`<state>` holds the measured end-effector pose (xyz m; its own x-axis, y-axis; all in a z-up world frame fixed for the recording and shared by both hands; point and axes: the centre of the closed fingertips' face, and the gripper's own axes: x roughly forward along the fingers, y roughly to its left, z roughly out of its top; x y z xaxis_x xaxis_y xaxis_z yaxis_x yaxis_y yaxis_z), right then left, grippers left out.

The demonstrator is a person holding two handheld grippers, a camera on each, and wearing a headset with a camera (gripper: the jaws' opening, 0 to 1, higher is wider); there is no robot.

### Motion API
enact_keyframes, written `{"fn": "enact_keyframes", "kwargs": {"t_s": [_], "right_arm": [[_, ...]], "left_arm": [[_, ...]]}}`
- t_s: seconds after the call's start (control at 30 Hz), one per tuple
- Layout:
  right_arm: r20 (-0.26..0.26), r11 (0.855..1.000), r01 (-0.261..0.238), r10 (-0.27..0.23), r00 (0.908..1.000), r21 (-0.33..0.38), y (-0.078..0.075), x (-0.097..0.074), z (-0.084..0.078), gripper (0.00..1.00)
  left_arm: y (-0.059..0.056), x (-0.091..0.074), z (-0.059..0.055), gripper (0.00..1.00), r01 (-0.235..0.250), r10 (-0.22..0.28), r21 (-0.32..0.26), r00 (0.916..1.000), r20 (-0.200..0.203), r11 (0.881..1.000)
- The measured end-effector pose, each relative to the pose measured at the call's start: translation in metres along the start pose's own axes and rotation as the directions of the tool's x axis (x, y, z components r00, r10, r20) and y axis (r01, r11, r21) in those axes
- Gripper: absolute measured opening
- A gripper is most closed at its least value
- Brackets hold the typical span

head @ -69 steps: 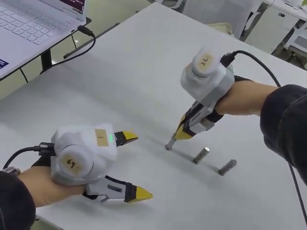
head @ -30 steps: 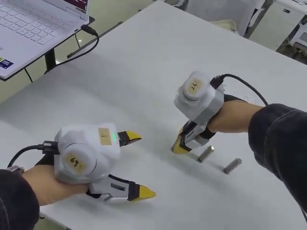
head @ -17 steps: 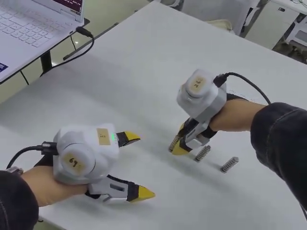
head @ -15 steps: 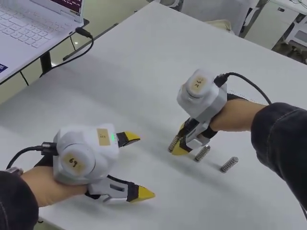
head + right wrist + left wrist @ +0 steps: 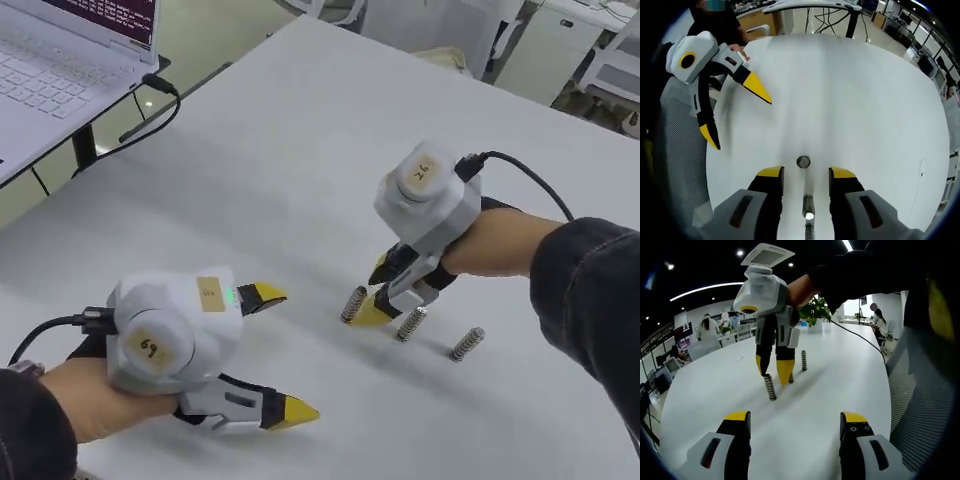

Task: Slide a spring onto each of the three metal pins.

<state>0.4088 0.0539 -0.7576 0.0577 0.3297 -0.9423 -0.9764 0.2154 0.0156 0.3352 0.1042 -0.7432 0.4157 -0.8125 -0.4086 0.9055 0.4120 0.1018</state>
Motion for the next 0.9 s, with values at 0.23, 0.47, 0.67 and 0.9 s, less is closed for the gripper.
{"fn": "enact_keyframes", "kwargs": {"t_s": [0.23, 0.47, 0.67, 0.9], "right_arm": [[0.052, 0.999, 0.03, -0.032, 0.9981, 0.041, -0.002, -0.013, -0.007, 0.37], [0.107, 0.994, 0.058, -0.068, 0.9919, 0.091, -0.004, -0.027, -0.013, 0.42], [0.151, 0.987, 0.09, -0.109, 0.9824, 0.131, -0.01, -0.039, -0.019, 0.48], [0.216, 0.972, 0.128, -0.17, 0.9614, 0.195, -0.015, -0.054, -0.03, 0.55]], "left_arm": [[-0.002, 0.003, 0.002, 0.69, 0.004, -0.004, 0.001, 1.0, -0.009, 1.0], [-0.002, 0.003, 0.006, 0.69, 0.007, -0.007, 0.009, 0.9999, -0.015, 1.0], [-0.003, 0.005, 0.01, 0.69, 0.014, -0.014, 0.018, 0.9997, -0.022, 1.0], [-0.005, 0.006, 0.013, 0.7, 0.021, -0.02, 0.024, 0.9992, -0.033, 1.0]]}}
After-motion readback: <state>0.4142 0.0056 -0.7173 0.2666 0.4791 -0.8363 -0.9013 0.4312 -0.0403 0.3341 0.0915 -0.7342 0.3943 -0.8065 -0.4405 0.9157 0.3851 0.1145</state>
